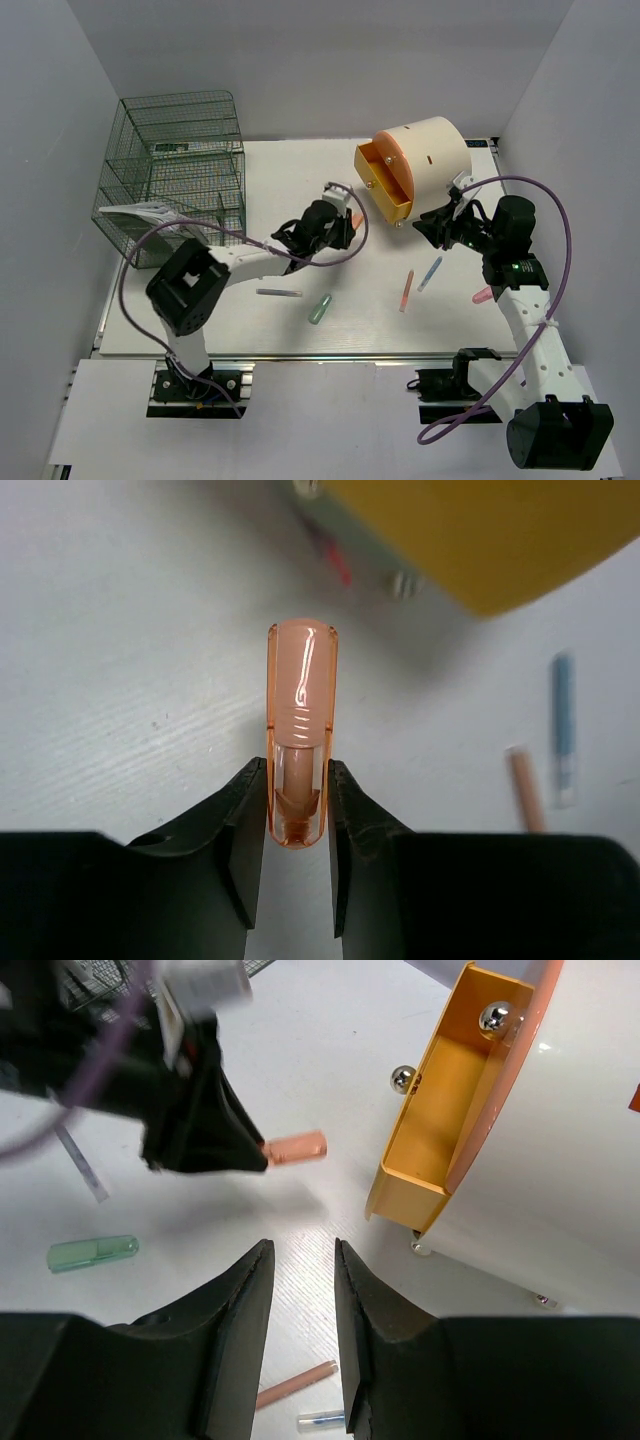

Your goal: Organize the desk

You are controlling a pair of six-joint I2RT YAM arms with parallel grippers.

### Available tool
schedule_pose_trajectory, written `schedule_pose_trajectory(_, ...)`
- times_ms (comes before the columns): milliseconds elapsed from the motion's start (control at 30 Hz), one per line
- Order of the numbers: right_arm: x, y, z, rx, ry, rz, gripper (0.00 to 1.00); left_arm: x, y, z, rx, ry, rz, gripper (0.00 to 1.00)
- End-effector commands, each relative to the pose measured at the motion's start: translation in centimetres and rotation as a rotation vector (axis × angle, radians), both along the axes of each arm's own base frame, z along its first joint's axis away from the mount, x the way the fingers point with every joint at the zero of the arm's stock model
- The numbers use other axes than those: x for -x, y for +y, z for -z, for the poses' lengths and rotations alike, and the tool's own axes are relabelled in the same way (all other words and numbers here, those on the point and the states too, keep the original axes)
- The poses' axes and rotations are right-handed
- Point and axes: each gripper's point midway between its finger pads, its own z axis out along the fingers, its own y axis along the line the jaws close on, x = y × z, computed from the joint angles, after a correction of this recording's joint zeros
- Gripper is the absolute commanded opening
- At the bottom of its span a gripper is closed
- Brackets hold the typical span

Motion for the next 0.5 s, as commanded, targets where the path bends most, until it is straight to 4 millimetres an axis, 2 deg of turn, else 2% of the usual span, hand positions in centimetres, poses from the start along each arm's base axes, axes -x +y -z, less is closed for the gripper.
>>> schedule_pose_trajectory(0,0.1,0.0,-0.7,0.008,-0.039,-0.006,0.37,-0.7,-0.1,-8.9,0.203,-0.029,-0.084,0.00)
schedule_pose_trajectory(33,0.1,0.0,-0.6,0.008,-0.037,-0.006,0.37,-1.0,-0.5,-10.8,0.246,-0.033,-0.093,0.00)
schedule_pose_trajectory(100,0.1,0.0,-0.8,0.007,-0.042,-0.004,0.37,-0.9,-1.1,-12.4,0.322,0.008,-0.119,0.00)
schedule_pose_trajectory(133,0.1,0.0,-0.8,0.007,-0.044,-0.004,0.37,-1.6,-1.3,-14.0,0.393,0.029,-0.156,0.00)
schedule_pose_trajectory(200,0.1,-0.1,-1.0,0.007,-0.052,0.000,0.37,-1.8,-1.6,-14.7,0.448,0.075,-0.195,0.00)
schedule_pose_trajectory(233,0.1,-0.2,-1.1,0.007,-0.054,0.006,0.37,-2.4,-1.6,-16.0,0.518,0.100,-0.231,0.00)
schedule_pose_trajectory(333,0.1,-0.2,-1.2,0.006,-0.057,0.008,0.37,-3.2,-2.3,-16.9,0.641,0.177,-0.284,0.00)
schedule_pose_trajectory(400,0.1,-0.2,-1.3,0.007,-0.059,0.009,0.37,-5.0,-2.3,-16.9,0.692,0.235,-0.347,0.00)
schedule_pose_trajectory(467,0.2,-0.2,-1.4,0.005,-0.062,0.008,0.37,-6.1,-3.0,-18.4,0.782,0.306,-0.389,0.00)
